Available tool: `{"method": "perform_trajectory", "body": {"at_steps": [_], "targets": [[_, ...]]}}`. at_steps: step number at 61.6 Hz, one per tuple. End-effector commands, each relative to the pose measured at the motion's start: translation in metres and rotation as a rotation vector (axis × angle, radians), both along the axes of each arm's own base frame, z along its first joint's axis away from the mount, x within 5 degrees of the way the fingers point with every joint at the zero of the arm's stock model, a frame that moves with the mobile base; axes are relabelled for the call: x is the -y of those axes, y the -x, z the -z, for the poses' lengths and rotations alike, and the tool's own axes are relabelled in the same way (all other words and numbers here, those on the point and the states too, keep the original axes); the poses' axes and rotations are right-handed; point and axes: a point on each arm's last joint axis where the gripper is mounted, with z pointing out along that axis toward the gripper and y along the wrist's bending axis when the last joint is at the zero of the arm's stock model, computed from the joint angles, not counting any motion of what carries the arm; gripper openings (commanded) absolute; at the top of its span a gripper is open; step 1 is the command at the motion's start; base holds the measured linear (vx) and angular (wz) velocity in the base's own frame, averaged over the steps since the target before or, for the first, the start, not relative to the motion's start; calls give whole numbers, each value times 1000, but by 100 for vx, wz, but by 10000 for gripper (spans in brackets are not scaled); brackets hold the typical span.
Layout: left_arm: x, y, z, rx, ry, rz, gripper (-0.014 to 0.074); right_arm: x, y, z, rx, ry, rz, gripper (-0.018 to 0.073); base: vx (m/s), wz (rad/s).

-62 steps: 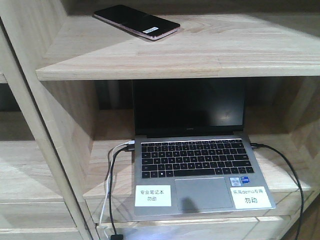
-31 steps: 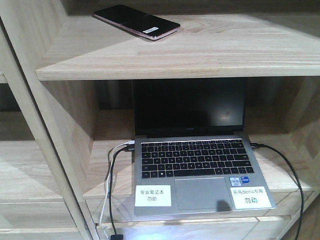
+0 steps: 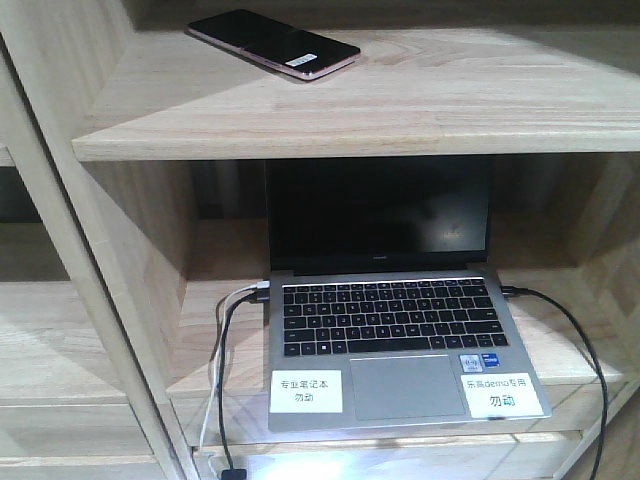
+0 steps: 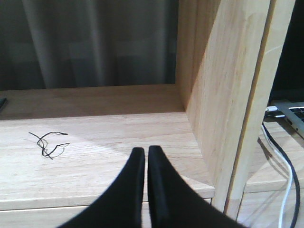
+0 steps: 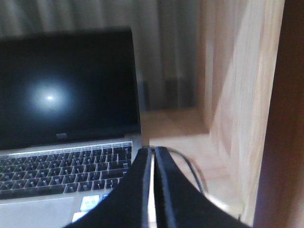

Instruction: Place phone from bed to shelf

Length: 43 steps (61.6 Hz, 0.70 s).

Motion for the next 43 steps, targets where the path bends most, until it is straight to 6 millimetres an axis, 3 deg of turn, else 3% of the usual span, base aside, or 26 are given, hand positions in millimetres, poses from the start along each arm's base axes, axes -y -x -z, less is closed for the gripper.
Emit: {"method": "perform_trajectory", "body": {"at_steps": [1, 43], "targets": [[-1, -1, -6, 77, 11, -7, 1, 0, 0, -6, 93, 26, -8, -4, 0, 0], [-1, -1, -6, 77, 11, -7, 1, -1, 0, -7, 104, 44, -19, -4, 0, 0]]}}
